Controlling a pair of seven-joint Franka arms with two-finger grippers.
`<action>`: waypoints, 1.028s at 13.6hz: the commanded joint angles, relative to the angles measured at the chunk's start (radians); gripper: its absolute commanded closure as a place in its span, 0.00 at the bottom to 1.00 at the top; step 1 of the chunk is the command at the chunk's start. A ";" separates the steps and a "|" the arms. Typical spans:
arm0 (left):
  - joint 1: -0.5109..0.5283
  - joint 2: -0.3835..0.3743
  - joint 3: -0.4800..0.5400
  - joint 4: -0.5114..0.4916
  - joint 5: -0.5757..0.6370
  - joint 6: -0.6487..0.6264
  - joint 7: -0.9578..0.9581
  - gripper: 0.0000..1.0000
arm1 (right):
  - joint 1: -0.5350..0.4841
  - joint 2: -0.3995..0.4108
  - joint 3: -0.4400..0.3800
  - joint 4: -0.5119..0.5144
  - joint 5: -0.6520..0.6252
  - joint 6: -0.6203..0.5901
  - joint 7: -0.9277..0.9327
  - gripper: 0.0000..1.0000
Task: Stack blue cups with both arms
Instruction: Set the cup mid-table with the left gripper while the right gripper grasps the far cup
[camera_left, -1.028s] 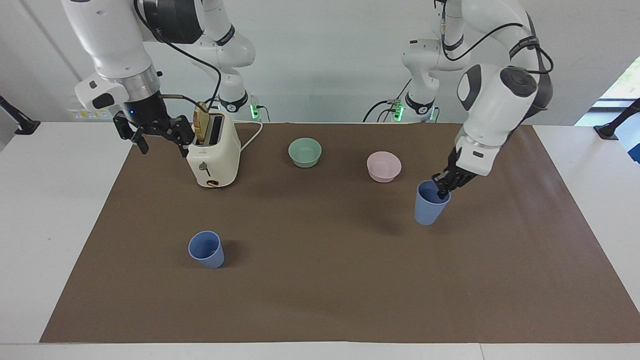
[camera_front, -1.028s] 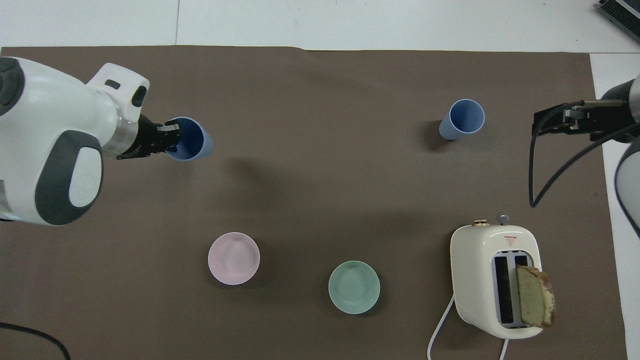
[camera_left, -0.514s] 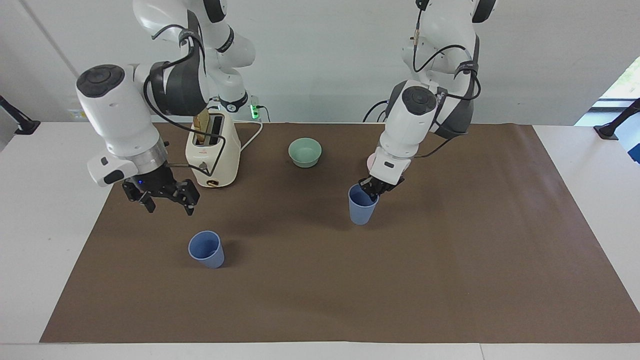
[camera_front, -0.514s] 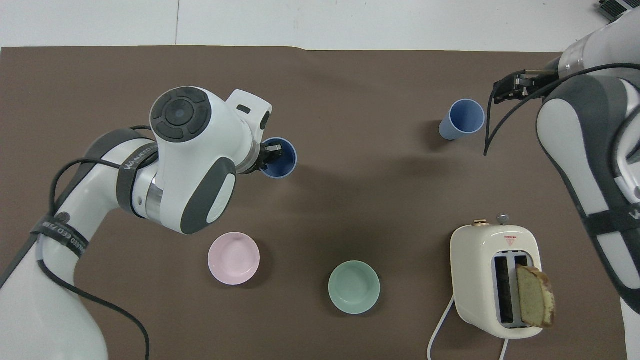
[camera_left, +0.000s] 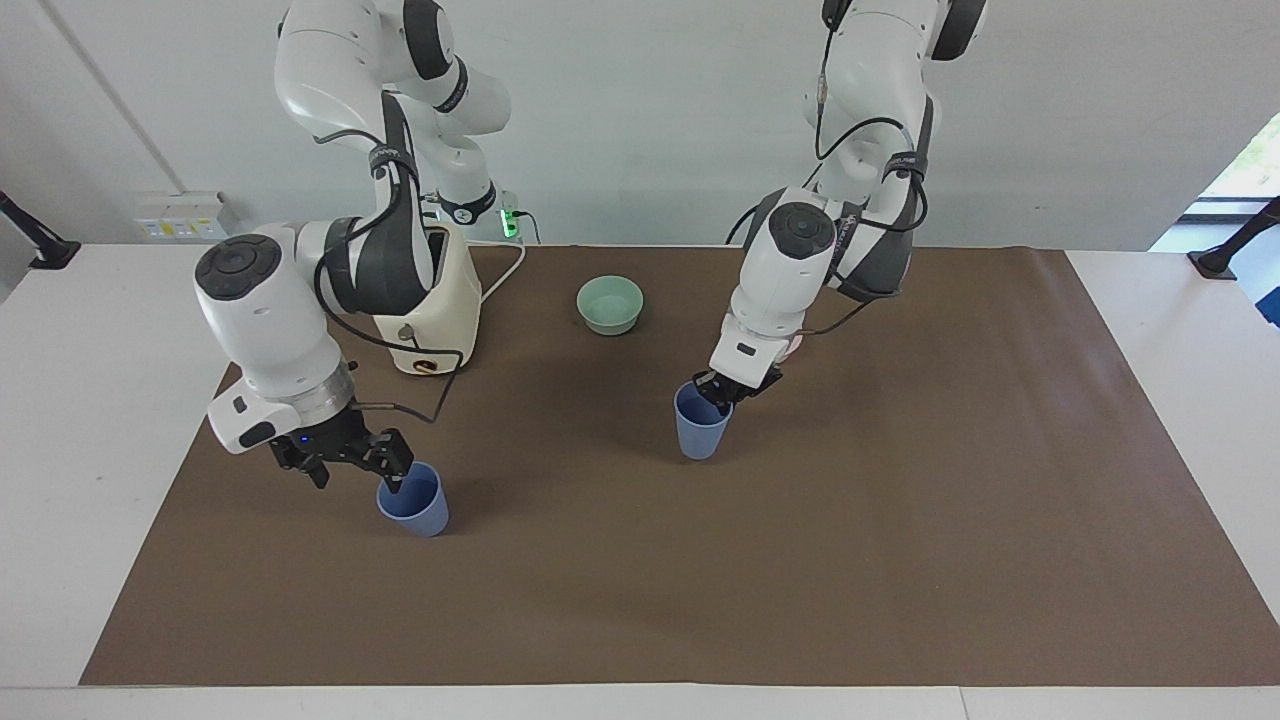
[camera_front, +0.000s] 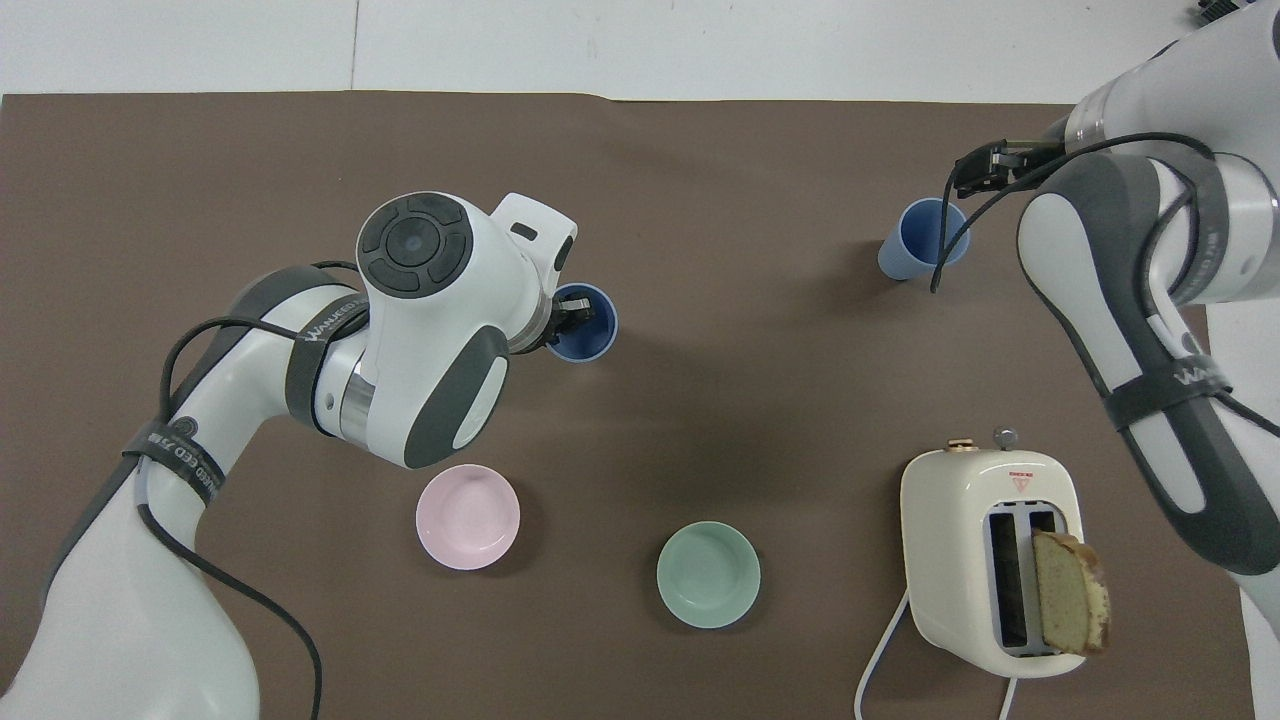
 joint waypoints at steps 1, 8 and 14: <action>-0.032 0.022 0.018 0.001 -0.008 0.037 -0.002 1.00 | -0.010 -0.010 0.011 -0.084 -0.009 0.058 -0.032 0.01; -0.023 0.019 0.024 0.015 0.003 0.026 -0.001 0.00 | -0.012 -0.014 0.011 -0.118 -0.008 0.051 -0.034 0.88; 0.090 -0.109 0.057 0.012 0.058 -0.078 0.103 0.00 | -0.017 -0.083 0.013 -0.120 0.006 0.026 -0.037 1.00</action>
